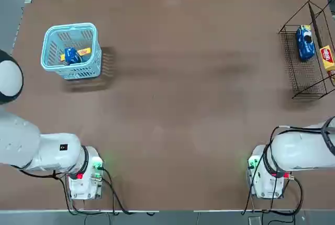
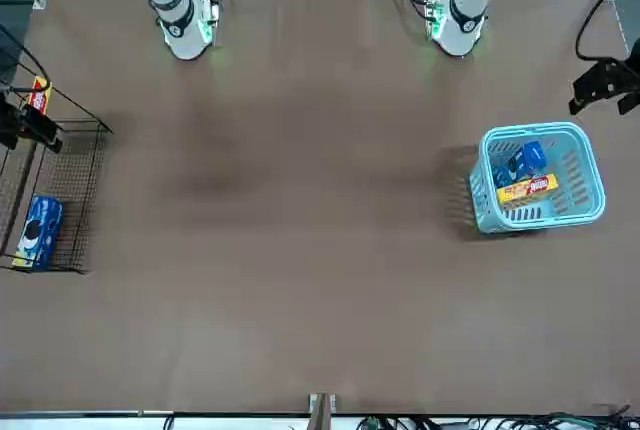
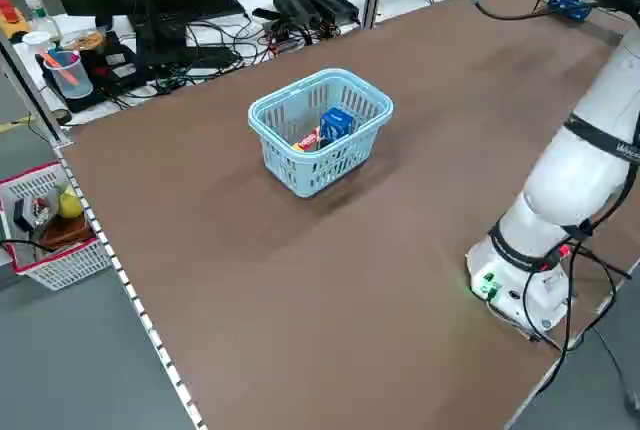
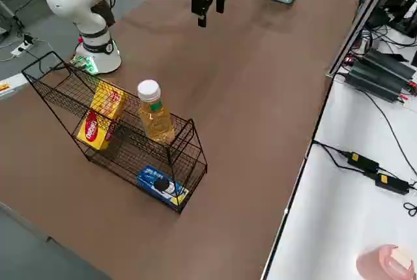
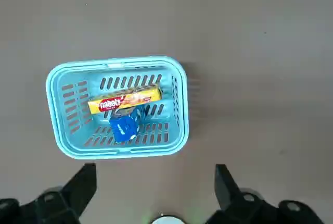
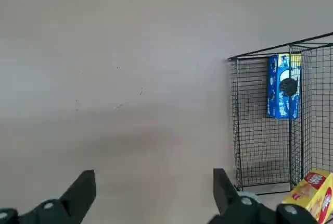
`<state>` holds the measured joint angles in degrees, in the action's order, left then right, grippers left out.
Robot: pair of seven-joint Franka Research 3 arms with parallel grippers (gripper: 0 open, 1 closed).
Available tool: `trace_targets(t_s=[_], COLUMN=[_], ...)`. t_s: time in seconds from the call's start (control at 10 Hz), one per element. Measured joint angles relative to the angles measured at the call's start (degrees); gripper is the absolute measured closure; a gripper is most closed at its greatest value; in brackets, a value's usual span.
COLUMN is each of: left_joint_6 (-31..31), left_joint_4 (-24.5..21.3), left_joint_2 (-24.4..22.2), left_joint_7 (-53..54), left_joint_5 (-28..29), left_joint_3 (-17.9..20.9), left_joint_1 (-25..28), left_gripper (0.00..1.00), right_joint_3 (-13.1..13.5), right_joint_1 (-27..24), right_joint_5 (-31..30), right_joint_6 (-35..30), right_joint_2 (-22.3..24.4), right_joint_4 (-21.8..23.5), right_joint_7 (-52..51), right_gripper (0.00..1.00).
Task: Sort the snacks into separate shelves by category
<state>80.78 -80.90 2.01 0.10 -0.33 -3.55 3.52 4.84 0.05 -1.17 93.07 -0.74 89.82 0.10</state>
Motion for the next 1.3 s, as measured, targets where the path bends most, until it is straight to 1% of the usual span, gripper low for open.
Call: trace_targets(t_s=[0.3,0.4,0.7,0.9,1.0,1.1,1.3], left_joint_6=[-1.49,-1.55,-1.48,-0.48,1.88,6.15,16.57], left_joint_4=[-0.15,-0.33,-0.61,-0.74,-1.74,-4.64,-13.29], left_joint_2=[0.13,0.80,5.66,7.55,7.74,7.77,7.89], left_joint_7=[-0.08,-0.15,-0.13,0.38,1.72,3.44,5.11], left_joint_5=[0.00,0.00,0.05,0.18,0.18,0.18,0.18], left_joint_3=[0.12,0.43,1.58,1.77,1.83,1.88,1.89], left_joint_1=[0.15,0.66,5.50,11.36,14.53,16.77,18.96], left_gripper=[0.00,0.00,0.00,0.00,0.00,0.00,0.00], right_joint_3=[-0.01,-0.03,-0.04,-0.03,-0.04,-0.04,-0.04], right_joint_1=[0.00,0.00,0.00,-0.01,-0.02,-0.02,-0.03], right_joint_5=[0.00,0.00,0.00,0.00,0.00,0.00,0.00], right_joint_6=[-0.02,-0.02,-0.02,-0.02,-0.02,-0.02,-0.03], right_joint_2=[-0.01,-0.02,-0.03,-0.04,-0.04,-0.06,-0.07], right_joint_4=[0.01,0.01,0.02,0.04,0.04,0.04,0.05], right_joint_7=[0.00,0.00,0.00,0.00,0.00,0.00,0.00], right_gripper=[0.00,0.00,0.00,0.00,0.00,0.00,0.00])
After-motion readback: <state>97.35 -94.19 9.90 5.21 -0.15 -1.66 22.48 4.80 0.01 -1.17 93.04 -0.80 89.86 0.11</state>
